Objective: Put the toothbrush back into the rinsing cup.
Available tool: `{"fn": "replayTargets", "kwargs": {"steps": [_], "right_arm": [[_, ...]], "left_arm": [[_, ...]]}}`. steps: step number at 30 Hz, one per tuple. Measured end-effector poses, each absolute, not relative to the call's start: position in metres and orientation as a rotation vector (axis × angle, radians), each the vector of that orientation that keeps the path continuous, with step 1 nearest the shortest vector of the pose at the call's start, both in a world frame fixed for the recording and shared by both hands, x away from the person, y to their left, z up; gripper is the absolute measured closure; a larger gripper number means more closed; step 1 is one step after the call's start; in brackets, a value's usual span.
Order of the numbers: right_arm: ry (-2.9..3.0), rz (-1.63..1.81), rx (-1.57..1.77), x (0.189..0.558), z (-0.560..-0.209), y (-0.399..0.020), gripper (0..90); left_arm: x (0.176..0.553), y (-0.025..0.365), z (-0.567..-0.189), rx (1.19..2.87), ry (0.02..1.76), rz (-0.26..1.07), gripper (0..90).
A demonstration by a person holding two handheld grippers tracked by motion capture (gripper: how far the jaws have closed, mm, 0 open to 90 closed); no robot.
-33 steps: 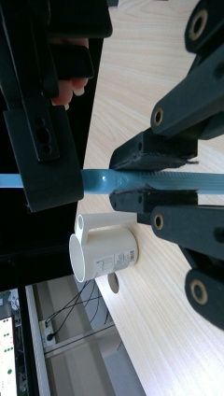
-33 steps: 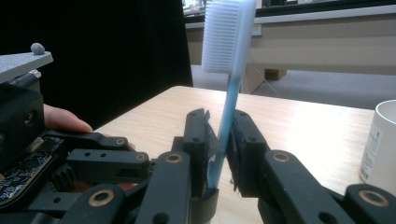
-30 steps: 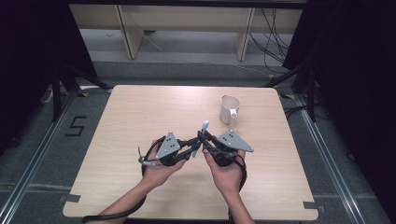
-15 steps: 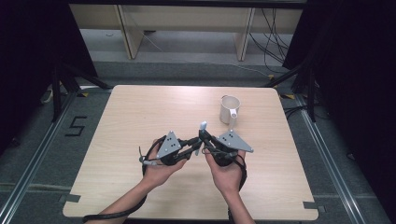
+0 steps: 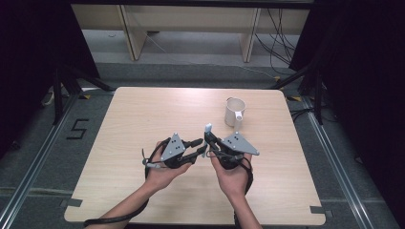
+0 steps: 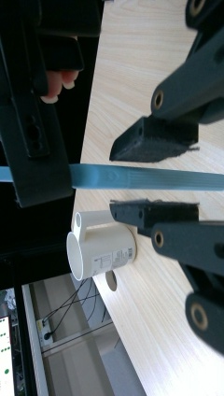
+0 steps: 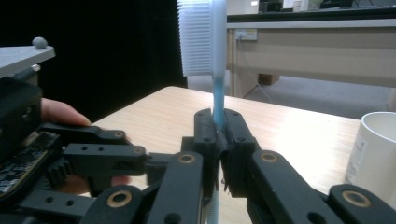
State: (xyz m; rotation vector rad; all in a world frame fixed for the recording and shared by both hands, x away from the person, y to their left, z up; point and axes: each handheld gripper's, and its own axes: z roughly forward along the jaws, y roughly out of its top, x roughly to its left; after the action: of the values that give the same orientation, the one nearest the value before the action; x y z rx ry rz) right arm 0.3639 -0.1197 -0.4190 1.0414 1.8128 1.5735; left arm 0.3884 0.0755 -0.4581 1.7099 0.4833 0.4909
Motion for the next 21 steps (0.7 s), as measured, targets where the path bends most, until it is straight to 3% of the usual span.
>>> {"fn": "replayTargets", "kwargs": {"steps": [9, 21], "right_arm": [[1.786, 1.558, 1.073, 0.367, -0.417, -0.128, 86.2], [1.754, 1.517, 1.078, 0.373, -0.41, -0.143, 86.1]], "left_arm": [[0.388, 0.093, -0.459, 1.757, 0.512, 0.51, 49.4], [0.389, 0.129, -0.463, 1.787, 0.566, 0.54, 45.1]]}}
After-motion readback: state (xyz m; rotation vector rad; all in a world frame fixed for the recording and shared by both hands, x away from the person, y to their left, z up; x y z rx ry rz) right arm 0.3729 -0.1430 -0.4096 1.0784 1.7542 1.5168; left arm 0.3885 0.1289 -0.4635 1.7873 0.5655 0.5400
